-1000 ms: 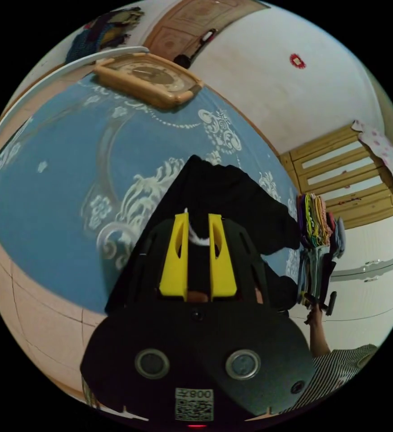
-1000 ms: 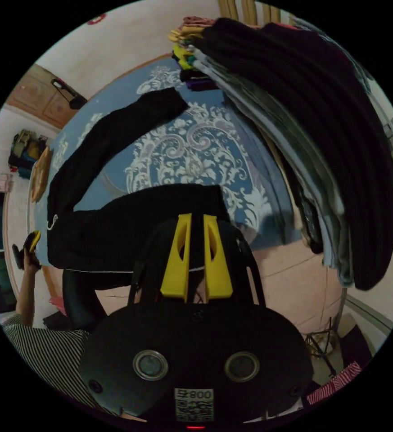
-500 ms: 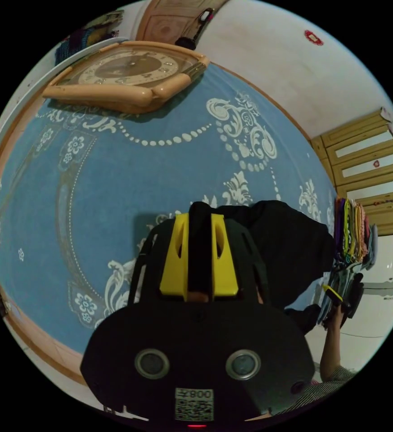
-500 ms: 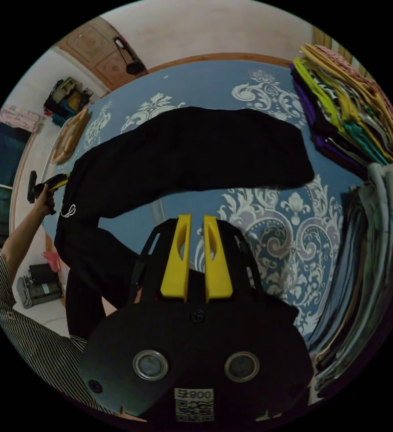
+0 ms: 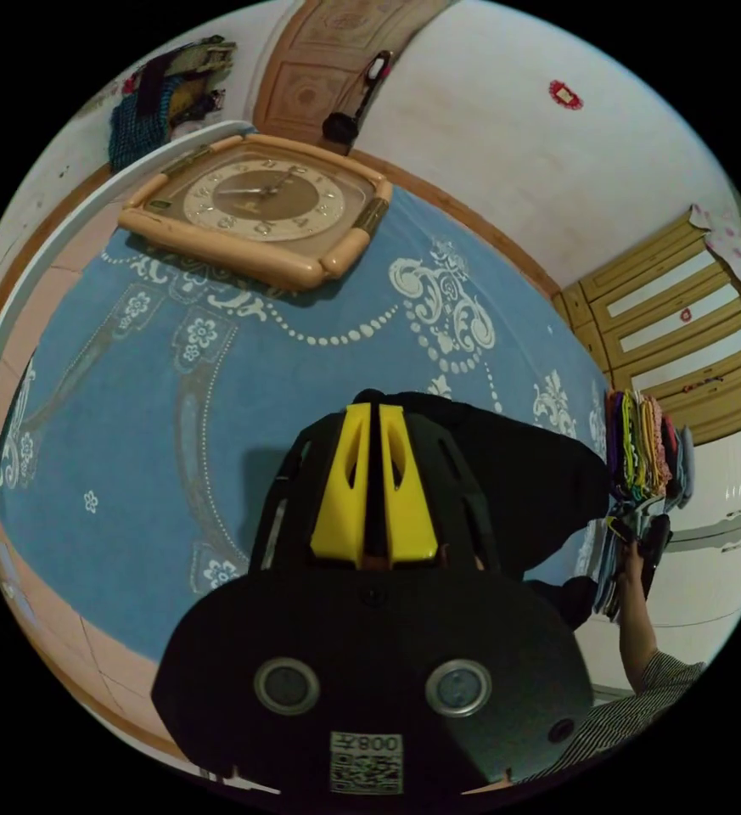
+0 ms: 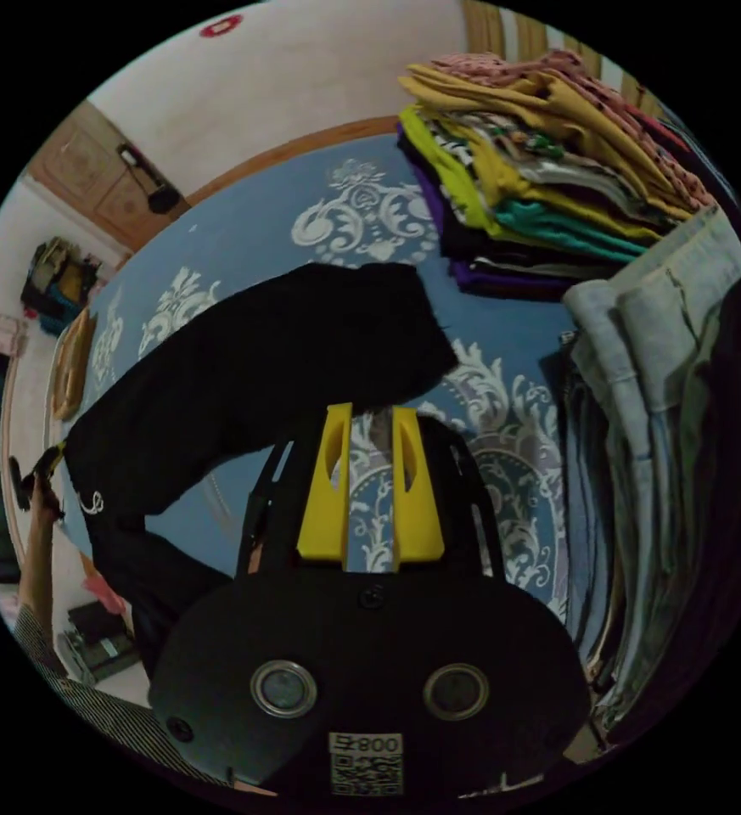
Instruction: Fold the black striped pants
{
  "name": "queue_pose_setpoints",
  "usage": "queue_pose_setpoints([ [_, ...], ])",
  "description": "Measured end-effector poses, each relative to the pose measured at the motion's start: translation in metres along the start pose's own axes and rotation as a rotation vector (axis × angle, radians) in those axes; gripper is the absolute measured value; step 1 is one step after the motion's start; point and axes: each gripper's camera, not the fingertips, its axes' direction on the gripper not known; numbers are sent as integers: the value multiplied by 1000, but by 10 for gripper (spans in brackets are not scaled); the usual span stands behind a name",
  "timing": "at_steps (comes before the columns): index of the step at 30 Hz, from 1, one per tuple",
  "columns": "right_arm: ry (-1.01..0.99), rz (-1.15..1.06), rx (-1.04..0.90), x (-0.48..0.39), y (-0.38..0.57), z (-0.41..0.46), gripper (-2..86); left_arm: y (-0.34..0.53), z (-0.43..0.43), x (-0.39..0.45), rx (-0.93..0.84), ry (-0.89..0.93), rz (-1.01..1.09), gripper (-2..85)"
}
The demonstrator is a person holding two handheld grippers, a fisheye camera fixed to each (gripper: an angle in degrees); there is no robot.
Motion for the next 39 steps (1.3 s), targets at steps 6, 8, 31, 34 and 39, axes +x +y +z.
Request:
queue_pose_setpoints([
  [6, 17, 94, -73, 18, -30, 19, 80, -14, 12, 33, -6, -26, -18, 21],
  [8, 19, 106, -74, 19, -33, 21, 75, -18, 17, 48, -7, -34, -11, 21],
  [31, -65, -54, -50, 21, 25, -20, 40, 55, 94, 218, -27, 171, 156, 62],
  [34, -71, -139, -94, 11, 62, -24, 46, 95, 132, 275, -200, 245, 329, 70],
  [39, 6, -155, -147, 14, 107, -28, 60, 141, 178, 368, -327, 252, 580, 74],
])
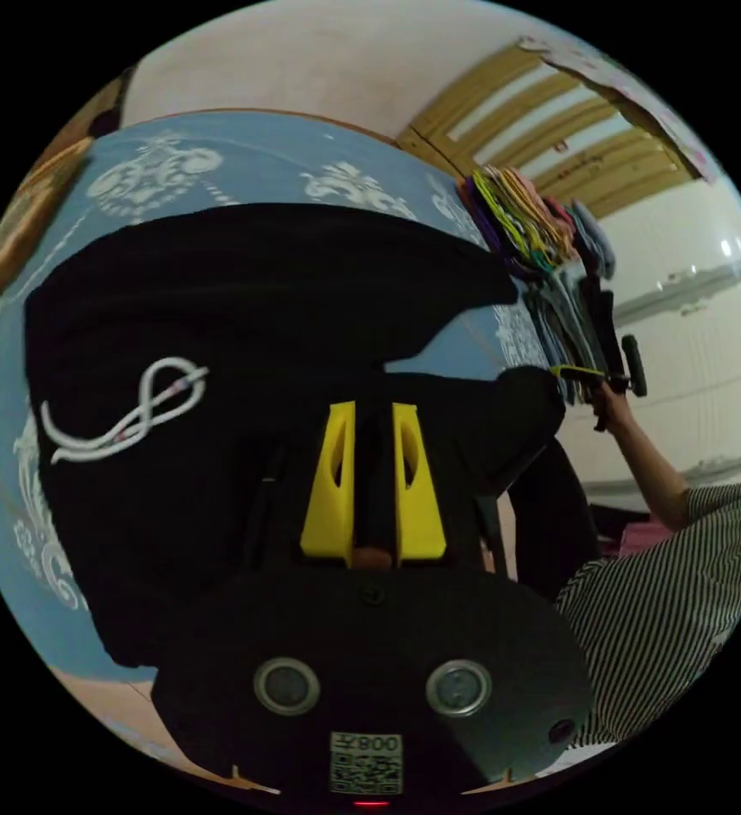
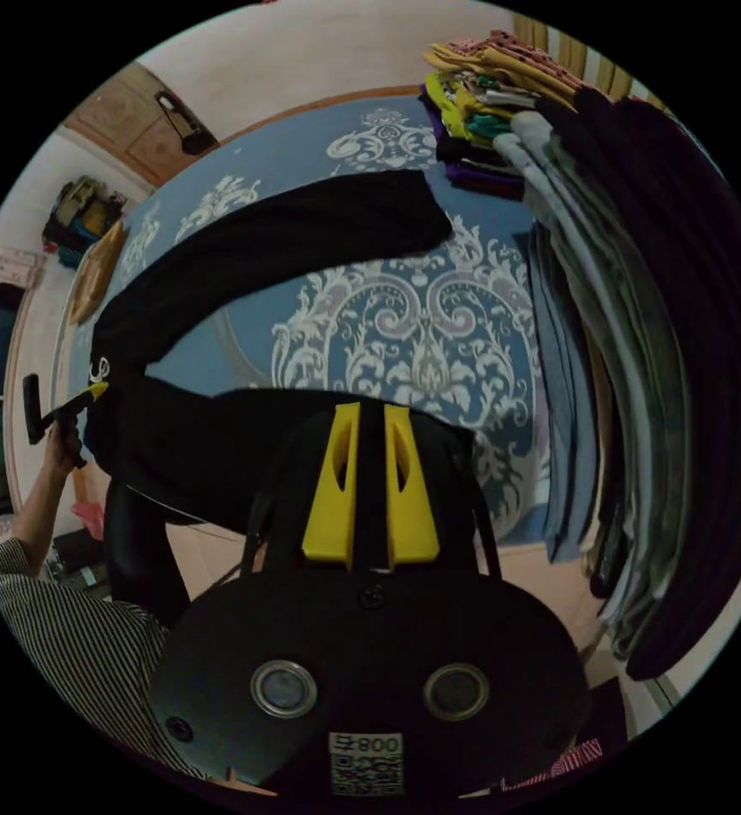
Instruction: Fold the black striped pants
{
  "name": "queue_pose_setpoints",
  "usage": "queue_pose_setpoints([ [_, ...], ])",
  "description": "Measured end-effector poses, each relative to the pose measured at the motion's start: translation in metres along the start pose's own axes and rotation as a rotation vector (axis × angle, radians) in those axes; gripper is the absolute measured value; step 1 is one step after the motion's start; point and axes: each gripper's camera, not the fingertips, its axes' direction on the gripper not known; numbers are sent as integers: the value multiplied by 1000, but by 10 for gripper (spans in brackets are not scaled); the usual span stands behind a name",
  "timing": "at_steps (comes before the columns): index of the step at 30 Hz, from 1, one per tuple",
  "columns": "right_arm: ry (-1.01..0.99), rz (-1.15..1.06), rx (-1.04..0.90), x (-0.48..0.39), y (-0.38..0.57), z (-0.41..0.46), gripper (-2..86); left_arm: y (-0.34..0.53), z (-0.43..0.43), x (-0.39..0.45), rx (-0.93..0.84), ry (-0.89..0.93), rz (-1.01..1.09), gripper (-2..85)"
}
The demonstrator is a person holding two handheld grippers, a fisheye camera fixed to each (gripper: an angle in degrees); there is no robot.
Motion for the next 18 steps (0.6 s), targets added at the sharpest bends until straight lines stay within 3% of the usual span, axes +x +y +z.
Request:
queue_pose_setpoints([
  [9, 42, 55, -71, 14, 26, 14, 69, -52, 98, 95, -237, -330, 203, 59],
  [13, 86, 43, -87, 10, 33, 19, 53, -62, 120, 121, -245, -364, 208, 26],
  [18, 48, 19, -41, 11, 43, 6, 24, -66, 121, 145, -124, -328, 169, 13],
])
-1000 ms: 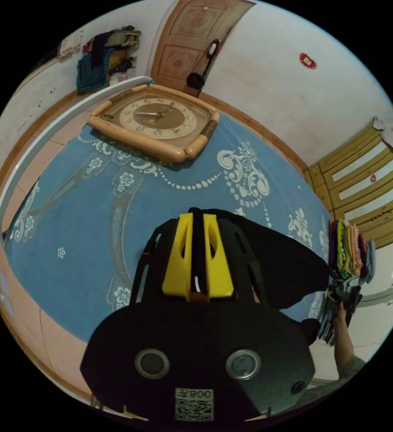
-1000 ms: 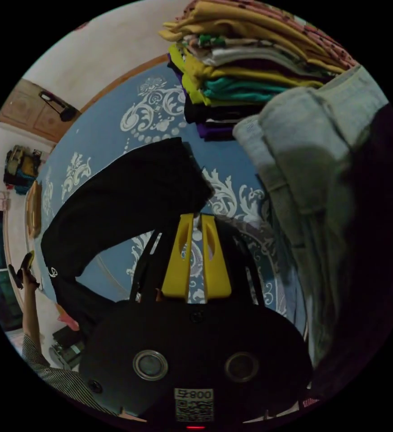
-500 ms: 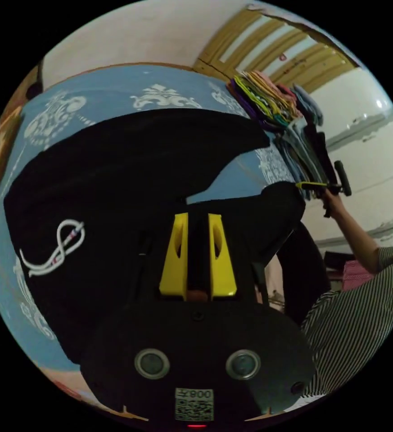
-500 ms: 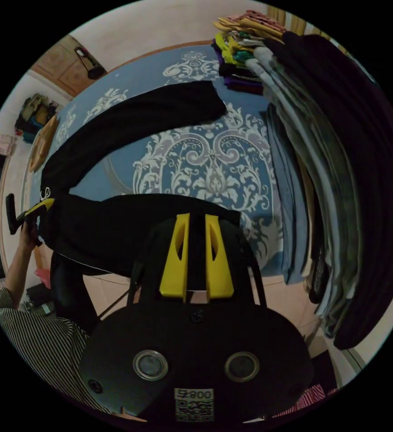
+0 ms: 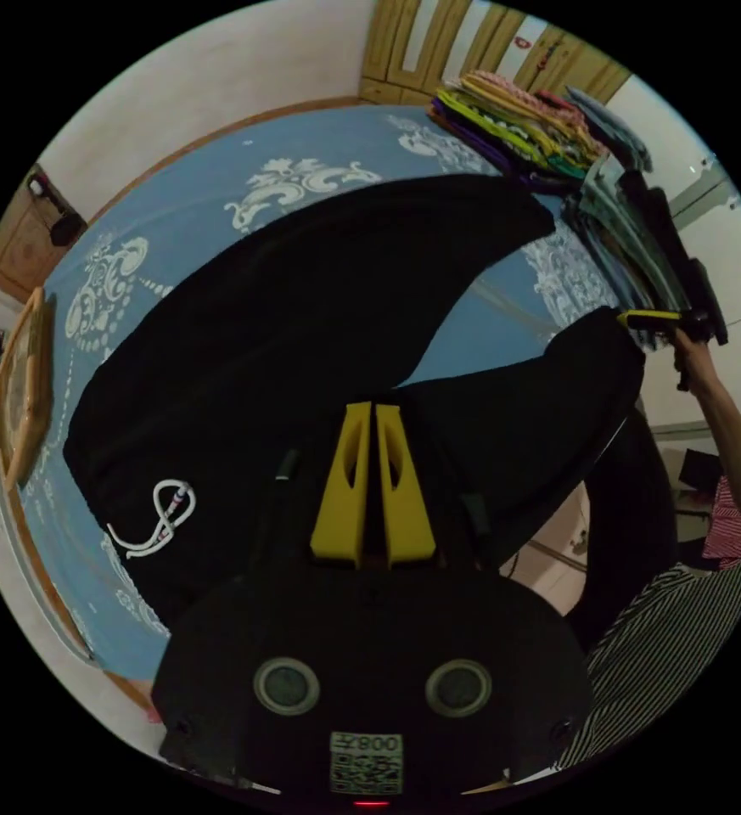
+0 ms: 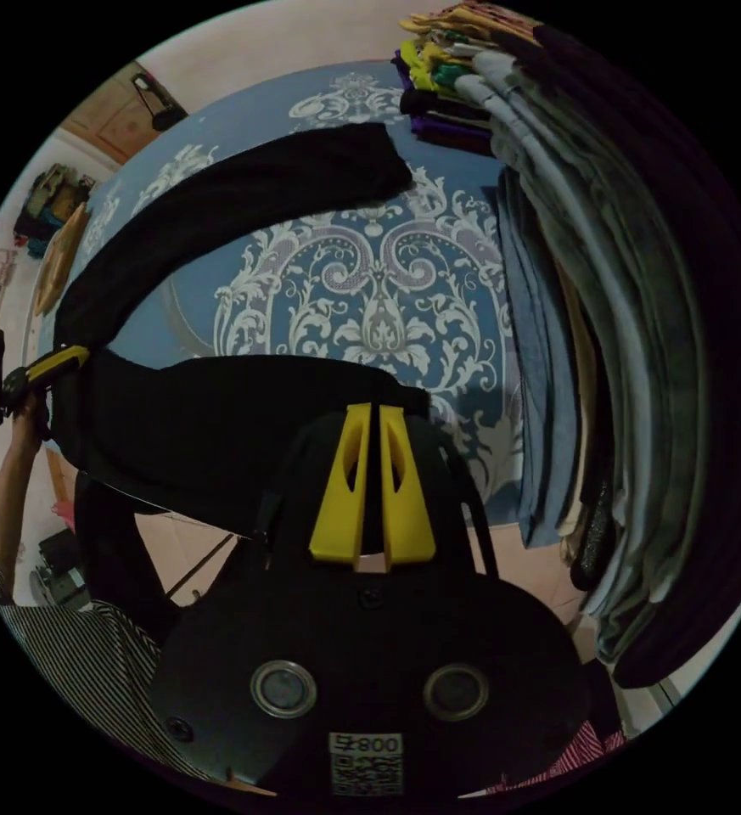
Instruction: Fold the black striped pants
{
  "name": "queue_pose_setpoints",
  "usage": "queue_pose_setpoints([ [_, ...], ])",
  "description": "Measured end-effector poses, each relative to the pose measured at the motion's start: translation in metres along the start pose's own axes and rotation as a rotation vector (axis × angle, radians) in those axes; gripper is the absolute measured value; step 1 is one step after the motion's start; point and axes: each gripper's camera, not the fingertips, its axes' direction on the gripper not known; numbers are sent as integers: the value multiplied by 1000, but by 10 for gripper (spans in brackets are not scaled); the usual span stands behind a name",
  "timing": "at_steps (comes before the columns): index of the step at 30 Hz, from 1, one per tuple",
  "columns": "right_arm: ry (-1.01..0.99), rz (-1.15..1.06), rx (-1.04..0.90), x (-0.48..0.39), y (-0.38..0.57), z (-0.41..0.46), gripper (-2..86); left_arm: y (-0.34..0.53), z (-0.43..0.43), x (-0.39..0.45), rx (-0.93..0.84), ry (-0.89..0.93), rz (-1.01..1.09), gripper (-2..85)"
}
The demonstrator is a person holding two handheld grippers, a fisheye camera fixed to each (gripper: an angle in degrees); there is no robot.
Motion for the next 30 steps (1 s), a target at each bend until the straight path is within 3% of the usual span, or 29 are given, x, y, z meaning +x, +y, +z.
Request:
queue_pose_setpoints([
  [5, -61, 11, 91, 7, 9, -19, 16, -6, 6, 16, 62, 19, -70, 13],
  [11, -96, 72, -41, 17, 12, 7, 12, -10, 37, 34, -2, 27, -154, 26],
  [21, -63, 49, 130, 7, 65, -26, 4, 32, 35, 62, 147, 112, -244, 37],
  [26, 96, -71, -19, -25, 81, 9, 2, 49, 70, 87, -22, 77, -248, 31],
  [30, 170, -70, 32, -35, 86, 20, 1, 52, 86, 91, -75, 107, -307, 26],
])
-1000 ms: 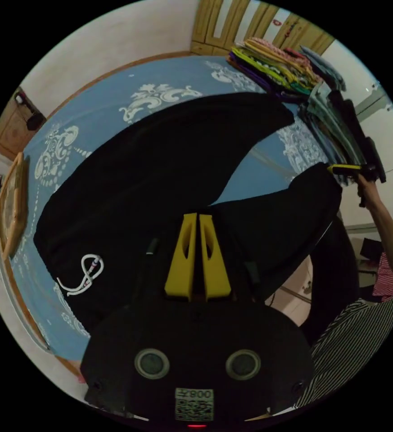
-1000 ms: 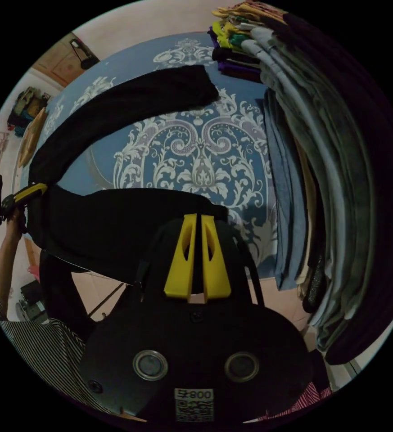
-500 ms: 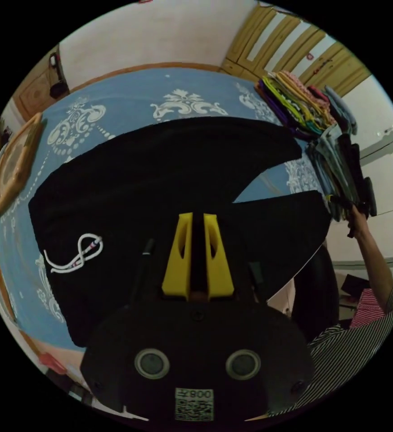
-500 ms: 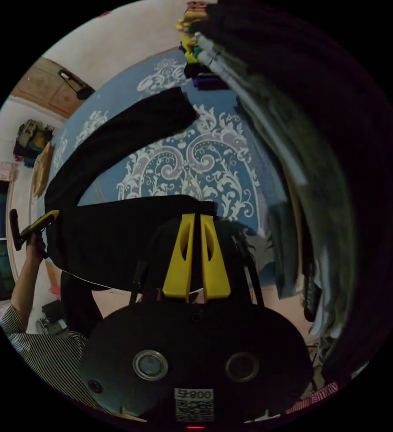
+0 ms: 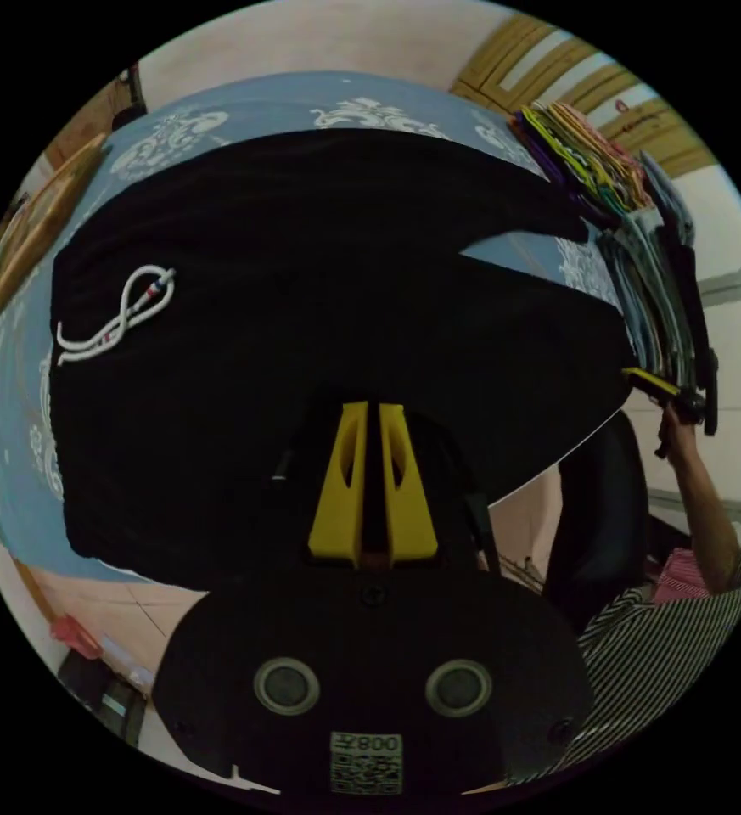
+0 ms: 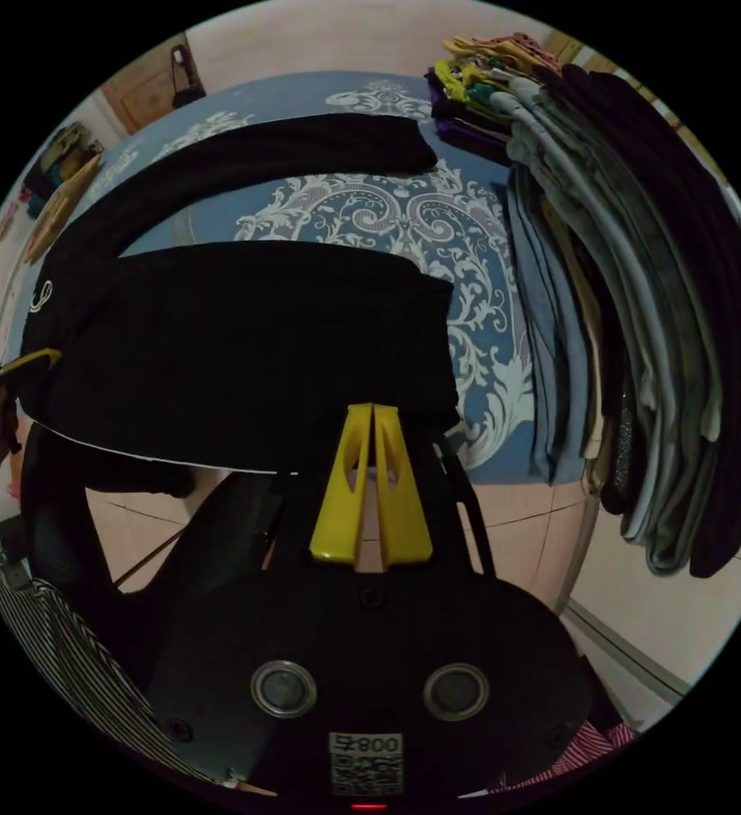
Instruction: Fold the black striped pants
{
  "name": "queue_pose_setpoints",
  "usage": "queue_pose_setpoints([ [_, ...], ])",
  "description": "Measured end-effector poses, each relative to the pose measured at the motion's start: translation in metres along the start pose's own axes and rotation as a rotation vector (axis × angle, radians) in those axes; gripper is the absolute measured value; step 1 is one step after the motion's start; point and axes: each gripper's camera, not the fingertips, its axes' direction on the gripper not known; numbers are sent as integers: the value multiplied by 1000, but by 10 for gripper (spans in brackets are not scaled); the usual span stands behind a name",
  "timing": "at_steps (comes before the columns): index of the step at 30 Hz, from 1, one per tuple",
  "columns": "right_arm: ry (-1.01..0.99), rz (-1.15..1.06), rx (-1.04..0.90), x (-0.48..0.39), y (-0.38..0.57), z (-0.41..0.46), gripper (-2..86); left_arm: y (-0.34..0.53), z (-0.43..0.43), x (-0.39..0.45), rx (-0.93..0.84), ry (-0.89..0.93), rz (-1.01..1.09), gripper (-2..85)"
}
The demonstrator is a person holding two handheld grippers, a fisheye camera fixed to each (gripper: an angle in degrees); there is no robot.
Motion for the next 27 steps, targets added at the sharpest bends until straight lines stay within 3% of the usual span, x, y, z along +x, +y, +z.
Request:
queue_pose_setpoints([
  [5, -97, 17, -26, 6, -4, -1, 2, 2, -7, 10, 77, 44, 12, 22],
  [9, -160, 18, 92, 12, -16, -16, 2, -10, -13, 20, 143, 53, 58, 35],
  [16, -148, 12, 207, 12, -93, -25, 15, -55, 2, 42, 88, -68, 170, 63],
  [23, -164, -66, 163, -1, -163, 0, 52, -65, 34, 55, -30, -138, 289, 78],
  [27, -125, -115, 64, -16, -190, 37, 57, -53, 34, 50, 6, -140, 303, 59],
])
